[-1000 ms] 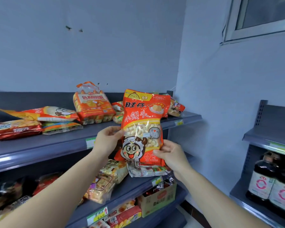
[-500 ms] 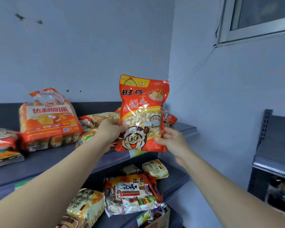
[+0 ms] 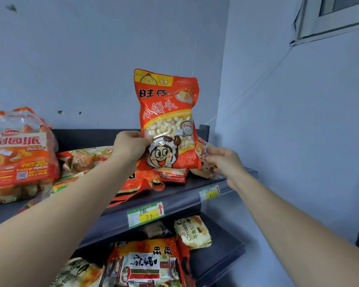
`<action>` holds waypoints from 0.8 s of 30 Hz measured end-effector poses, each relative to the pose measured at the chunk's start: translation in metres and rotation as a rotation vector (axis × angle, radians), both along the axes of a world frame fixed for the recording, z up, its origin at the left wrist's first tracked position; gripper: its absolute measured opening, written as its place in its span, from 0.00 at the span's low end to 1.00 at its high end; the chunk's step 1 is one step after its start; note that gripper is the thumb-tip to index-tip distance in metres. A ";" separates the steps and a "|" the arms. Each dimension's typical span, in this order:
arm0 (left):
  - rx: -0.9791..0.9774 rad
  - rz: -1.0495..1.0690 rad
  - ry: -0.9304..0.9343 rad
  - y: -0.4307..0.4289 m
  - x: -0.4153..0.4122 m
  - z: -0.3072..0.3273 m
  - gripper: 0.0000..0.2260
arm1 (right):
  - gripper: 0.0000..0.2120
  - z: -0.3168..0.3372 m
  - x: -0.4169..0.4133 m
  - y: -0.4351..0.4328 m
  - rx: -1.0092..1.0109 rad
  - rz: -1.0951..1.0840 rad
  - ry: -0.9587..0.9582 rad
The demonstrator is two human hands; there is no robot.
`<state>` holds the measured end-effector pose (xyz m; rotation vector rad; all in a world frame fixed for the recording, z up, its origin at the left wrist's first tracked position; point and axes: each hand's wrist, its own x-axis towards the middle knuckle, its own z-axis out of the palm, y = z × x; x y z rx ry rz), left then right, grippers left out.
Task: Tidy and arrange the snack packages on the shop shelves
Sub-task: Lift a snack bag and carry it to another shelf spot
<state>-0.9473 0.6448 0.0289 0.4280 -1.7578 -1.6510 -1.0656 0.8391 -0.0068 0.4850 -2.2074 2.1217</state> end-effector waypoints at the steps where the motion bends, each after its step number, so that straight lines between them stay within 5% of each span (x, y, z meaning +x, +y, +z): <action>1: 0.001 0.016 0.000 0.002 -0.008 0.000 0.12 | 0.14 -0.004 -0.015 0.001 0.050 -0.005 0.012; 6: 0.024 0.070 -0.002 0.015 -0.043 -0.003 0.04 | 0.26 -0.024 -0.074 0.001 0.335 0.108 0.048; 11: 0.042 0.127 -0.024 0.018 -0.067 -0.009 0.06 | 0.39 -0.039 -0.108 -0.008 0.611 0.153 0.121; 14: 0.059 0.127 -0.038 0.019 -0.078 -0.011 0.04 | 0.29 -0.045 -0.124 -0.011 0.690 0.037 0.260; 24: 0.113 0.072 -0.062 0.039 -0.105 -0.014 0.10 | 0.17 -0.034 -0.160 -0.008 0.337 -0.274 0.199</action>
